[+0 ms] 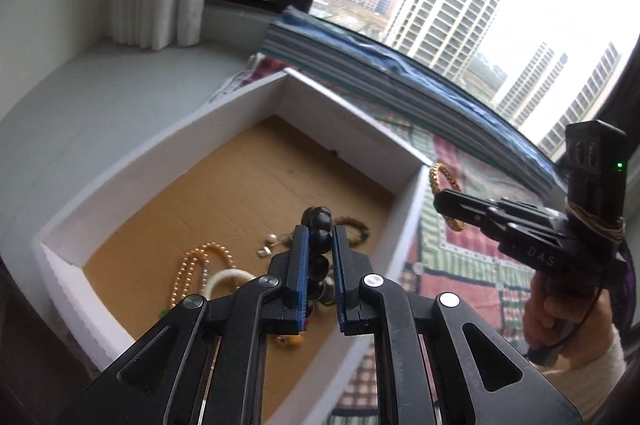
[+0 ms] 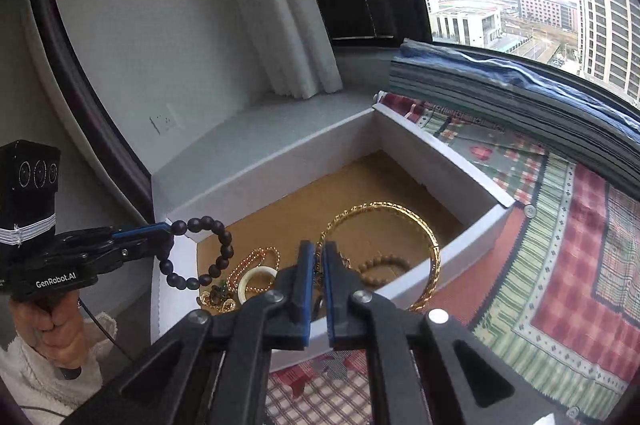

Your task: Organize jewelry

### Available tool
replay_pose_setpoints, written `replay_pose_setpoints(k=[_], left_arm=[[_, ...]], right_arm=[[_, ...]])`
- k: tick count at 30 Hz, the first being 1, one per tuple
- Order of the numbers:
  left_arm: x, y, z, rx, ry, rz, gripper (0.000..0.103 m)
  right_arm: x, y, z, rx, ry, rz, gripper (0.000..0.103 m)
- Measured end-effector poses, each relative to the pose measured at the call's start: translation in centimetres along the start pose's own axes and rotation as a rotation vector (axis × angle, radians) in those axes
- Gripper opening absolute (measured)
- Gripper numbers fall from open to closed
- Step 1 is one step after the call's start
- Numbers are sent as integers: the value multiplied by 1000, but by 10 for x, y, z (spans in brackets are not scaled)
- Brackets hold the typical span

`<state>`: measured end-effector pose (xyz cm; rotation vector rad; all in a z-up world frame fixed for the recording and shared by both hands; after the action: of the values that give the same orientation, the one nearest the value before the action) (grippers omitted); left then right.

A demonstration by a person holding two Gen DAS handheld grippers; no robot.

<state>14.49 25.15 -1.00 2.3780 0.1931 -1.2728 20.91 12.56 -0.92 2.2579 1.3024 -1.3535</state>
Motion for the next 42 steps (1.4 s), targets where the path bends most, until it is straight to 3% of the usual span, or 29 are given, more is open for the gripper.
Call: replay_pose_setpoints(k=[6,8,10,11,12,15,17,19,23,28,35,42], left_arm=[[74,-45,-6,-48,-71,-125,11],[84,-52,0,-49,-87,-164,27],[82,-54,8,-56,-79,-181,74],[77,-54,12,-58,-58,-193,80],[68,-53,16,-49,-32,-211,82],[44,-43,27,-12,27,-270,92],[20,-33,36,9,96,-332,101],[2,-23,40,29,156,-388,102],[-21,-15,48,12,202,-489,102],[-30,-20,58,-35,169,-430,102],[-31,-29,67,-46,126,-493,102],[-33,-40,72,-52,71,-481,103]], right_arm=[[99,-9,-24,-72,-142,105,7],[120,-7,-26,-78,-158,148,12],[125,-5,-25,-69,-144,175,32],[122,-4,-24,-52,-130,172,50],[116,-4,-23,-36,-114,163,60],[91,-7,-17,-30,-69,168,62],[73,-12,-12,-32,-39,186,71],[56,-18,-4,-30,-14,200,79],[34,-28,18,-18,-17,215,79],[15,-36,43,-3,-31,263,79],[2,-51,62,10,-39,286,79],[5,-72,57,-19,-49,297,79]])
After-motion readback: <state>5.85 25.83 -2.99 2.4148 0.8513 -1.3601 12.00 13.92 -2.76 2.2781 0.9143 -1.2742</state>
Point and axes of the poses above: each gripper's, at about its wrist camera, not at the fingertips, and x roughly the way its jaws point, y to its right, z to its underside, the point moved 6 cm from there along x, roughly the way its jaws point, and after that the axes turned 10 degrees about -y, right-handed, at the moved point
